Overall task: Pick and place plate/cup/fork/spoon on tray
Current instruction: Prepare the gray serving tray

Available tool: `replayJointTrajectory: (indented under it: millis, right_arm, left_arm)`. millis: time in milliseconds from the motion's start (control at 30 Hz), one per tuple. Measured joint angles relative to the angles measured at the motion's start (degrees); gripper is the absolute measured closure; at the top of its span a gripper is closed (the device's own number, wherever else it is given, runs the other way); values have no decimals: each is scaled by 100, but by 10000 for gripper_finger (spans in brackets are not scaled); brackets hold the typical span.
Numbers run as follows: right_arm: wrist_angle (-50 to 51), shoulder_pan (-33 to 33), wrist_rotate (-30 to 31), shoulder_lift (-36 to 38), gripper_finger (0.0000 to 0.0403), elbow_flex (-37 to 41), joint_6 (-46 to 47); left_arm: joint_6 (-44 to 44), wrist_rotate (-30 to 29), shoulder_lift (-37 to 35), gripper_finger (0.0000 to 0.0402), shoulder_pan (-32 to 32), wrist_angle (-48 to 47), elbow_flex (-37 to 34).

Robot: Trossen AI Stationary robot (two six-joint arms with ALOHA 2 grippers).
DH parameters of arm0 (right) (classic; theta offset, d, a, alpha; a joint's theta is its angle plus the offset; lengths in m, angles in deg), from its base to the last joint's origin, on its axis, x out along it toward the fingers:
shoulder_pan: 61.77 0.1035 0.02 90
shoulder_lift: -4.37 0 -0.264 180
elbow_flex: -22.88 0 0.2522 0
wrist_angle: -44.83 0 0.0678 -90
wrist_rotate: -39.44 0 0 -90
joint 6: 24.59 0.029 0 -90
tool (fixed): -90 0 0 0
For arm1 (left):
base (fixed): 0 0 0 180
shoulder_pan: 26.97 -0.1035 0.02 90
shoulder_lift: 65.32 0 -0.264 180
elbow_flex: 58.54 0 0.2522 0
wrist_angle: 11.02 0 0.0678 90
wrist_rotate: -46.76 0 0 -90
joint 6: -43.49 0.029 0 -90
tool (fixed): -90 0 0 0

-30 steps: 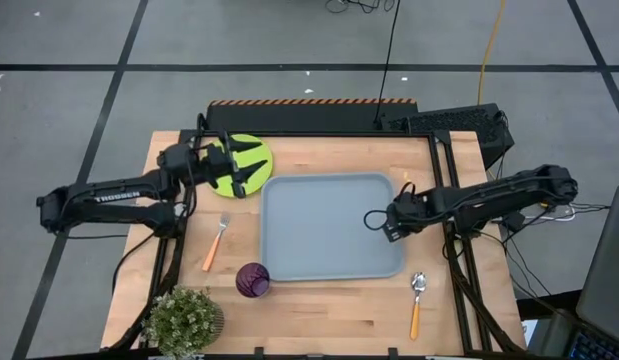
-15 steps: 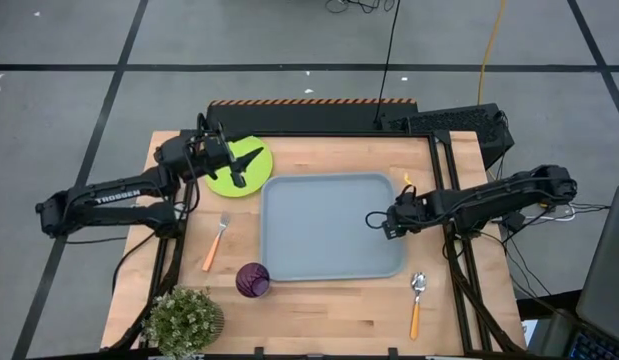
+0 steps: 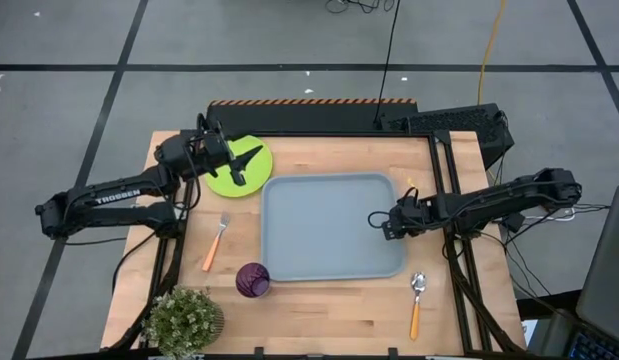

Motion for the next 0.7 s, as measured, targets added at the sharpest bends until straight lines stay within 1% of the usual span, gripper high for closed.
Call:
replayJointTrajectory:
  millis: [267,433,700]
  right_arm:
    - [-526,6,-193,58,231,13,249]
    - [-691,46,-195,64,232,11,358]
    - [-249,72,-265,68,232,9,264]
  left_arm:
    - [4,-2,-2,176,0,-66,0]
    - [26,-2,0,176,-4,-75,2]
    - [35,-2,0,176,-11,-94,2]
